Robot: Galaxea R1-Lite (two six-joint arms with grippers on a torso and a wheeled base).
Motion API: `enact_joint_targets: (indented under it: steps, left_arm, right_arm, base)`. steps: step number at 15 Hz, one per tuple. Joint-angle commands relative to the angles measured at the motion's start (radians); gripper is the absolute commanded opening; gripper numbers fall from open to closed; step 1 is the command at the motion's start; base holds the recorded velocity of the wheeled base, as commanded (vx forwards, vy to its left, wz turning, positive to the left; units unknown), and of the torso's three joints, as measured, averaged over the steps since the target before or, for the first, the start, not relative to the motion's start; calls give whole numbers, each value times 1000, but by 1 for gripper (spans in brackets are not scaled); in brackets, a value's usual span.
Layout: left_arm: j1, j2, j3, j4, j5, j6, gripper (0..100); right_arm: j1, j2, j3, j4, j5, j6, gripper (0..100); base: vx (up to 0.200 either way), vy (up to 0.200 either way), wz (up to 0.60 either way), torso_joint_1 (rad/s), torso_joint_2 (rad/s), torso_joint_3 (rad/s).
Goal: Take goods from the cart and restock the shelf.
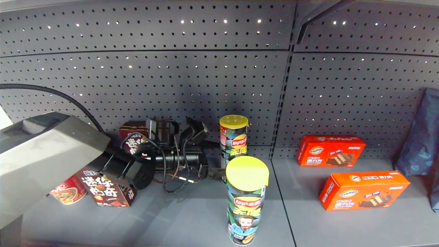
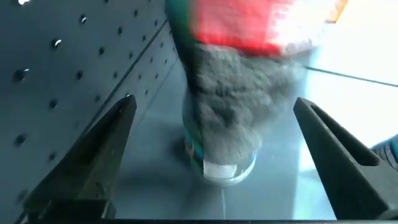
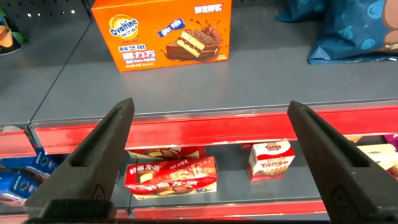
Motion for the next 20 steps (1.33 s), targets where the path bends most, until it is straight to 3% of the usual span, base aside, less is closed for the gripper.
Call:
enact_joint_targets:
  steps: [1,3,5,8,9,10,12,14,17,20]
  left_arm:
    - [37,-120,127,-12,47,6,100]
    - [41,-151,159,-23,76,5,100]
    - [35,-229,224,-49,230,-4,100]
    - [0,-292,284,-47,346,-24,100]
    - [-31,-309,303,-47,451,-34,100]
    - [-49,-313,311,-49,501,-43,100]
    - [-123,-333,330,-47,665,-92,100]
    - [-151,-332,330,-47,797,-109,100]
    - [-154,-321,331,-41,895,-106,100]
    - [-152,-301,342,-43,902,-104,100]
  right_arm:
    - [0,2,0,0,0,-1,100]
    - [0,2,0,0,0,-1,100]
    - [0,2,0,0,0,-1,100]
    - [0,2,0,0,0,-1,100]
    - [0,2,0,0,0,-1,100]
    - [0,2,0,0,0,-1,100]
    - [0,2,0,0,0,1,100]
    - [-1,2,0,0,0,1,100]
    - [0,2,0,0,0,1,100]
    - [0,2,0,0,0,2,100]
  base:
    - [0,0,0,0,0,0]
    - [0,0,0,0,0,0]
    - [0,0,0,0,0,0]
    - [0,0,0,0,0,0]
    - [0,0,0,0,0,0]
    - [0,0,0,0,0,0]
    - [0,0,0,0,0,0]
    - [0,0,0,0,0,0]
    - [0,0,0,0,0,0]
    - [0,0,0,0,0,0]
